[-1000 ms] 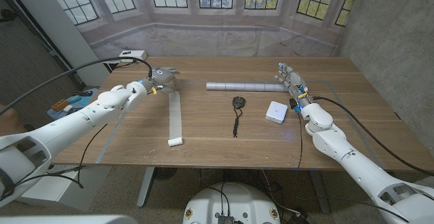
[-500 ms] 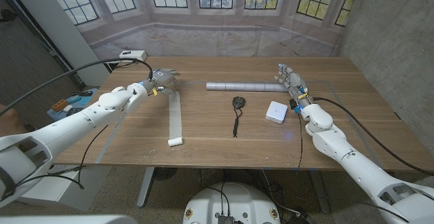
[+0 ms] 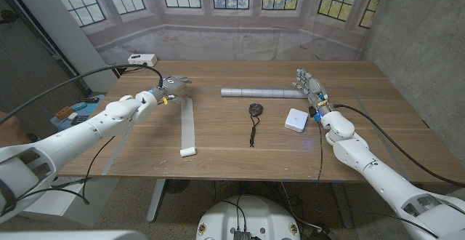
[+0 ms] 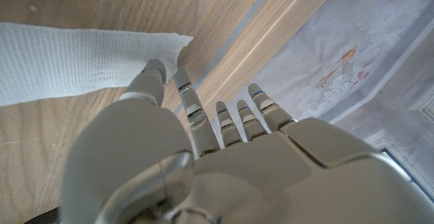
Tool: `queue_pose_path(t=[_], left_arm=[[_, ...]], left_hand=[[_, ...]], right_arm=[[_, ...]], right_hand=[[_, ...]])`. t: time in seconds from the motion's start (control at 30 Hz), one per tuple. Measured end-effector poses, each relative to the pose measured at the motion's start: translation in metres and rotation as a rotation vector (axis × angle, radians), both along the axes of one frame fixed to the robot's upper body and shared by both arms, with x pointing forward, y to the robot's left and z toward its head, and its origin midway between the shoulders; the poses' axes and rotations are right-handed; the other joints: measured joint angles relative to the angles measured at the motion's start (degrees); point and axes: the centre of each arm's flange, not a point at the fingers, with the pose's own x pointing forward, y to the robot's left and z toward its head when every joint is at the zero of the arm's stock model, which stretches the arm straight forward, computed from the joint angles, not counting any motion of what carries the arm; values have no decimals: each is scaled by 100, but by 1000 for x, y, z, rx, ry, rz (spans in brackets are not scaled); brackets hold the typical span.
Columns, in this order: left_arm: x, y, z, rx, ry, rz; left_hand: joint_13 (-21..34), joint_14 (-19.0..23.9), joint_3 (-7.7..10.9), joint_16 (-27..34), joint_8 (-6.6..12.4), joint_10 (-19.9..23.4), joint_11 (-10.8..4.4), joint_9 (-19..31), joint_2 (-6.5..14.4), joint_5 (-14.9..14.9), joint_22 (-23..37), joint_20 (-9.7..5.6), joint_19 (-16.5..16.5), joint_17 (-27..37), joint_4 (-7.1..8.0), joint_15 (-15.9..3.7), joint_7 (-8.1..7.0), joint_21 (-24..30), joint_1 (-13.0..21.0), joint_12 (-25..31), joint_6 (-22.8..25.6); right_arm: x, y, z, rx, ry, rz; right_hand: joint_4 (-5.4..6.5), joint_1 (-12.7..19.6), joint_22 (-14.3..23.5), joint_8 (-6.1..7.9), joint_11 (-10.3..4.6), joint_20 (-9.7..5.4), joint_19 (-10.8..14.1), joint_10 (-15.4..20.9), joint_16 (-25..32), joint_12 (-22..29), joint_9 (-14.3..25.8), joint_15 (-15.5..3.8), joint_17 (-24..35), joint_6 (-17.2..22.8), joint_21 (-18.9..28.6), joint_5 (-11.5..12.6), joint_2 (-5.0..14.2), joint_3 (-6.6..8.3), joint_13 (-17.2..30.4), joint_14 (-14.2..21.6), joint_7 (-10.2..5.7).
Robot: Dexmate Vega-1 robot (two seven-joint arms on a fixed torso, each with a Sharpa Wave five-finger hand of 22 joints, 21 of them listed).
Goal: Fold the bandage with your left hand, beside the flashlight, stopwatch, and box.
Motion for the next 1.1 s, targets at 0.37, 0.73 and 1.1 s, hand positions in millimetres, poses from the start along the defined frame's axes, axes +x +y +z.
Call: queue_pose_path(t=[0.37,0.73,1.1], left_arm=[[3,-5,0,10,-24,-17],[1,-8,-2,20,-80,-54],[1,-8,-5,22,-91,-59]], left_hand=[[-1,219,-49,0,110,267,-46,27,24,0,0,-12,117,0,1,-91,88,0,113,0,297],[-1,613,-105,73,344,690,-89,78,10,0,-1,-31,318,0,9,-224,225,50,220,74,799],[22,644,-167,73,344,727,-113,160,16,0,-1,0,349,30,9,-255,196,50,273,73,685]], right_arm=[[1,-2,-2,3,1,1],[2,-5,-3,7,3,3],[4,-4,-6,12,7,6]], right_hand=[[0,0,0,0,0,0,0,0,0,0,0,0,0,0,0,0,0,0,0,0,0],[1,0,0,0,0,0,0,0,0,0,0,0,-1,0,0,0,0,1,0,0,0],[1,0,0,0,0,0,0,0,0,0,0,0,-1,0,0,0,0,1,0,0,0]])
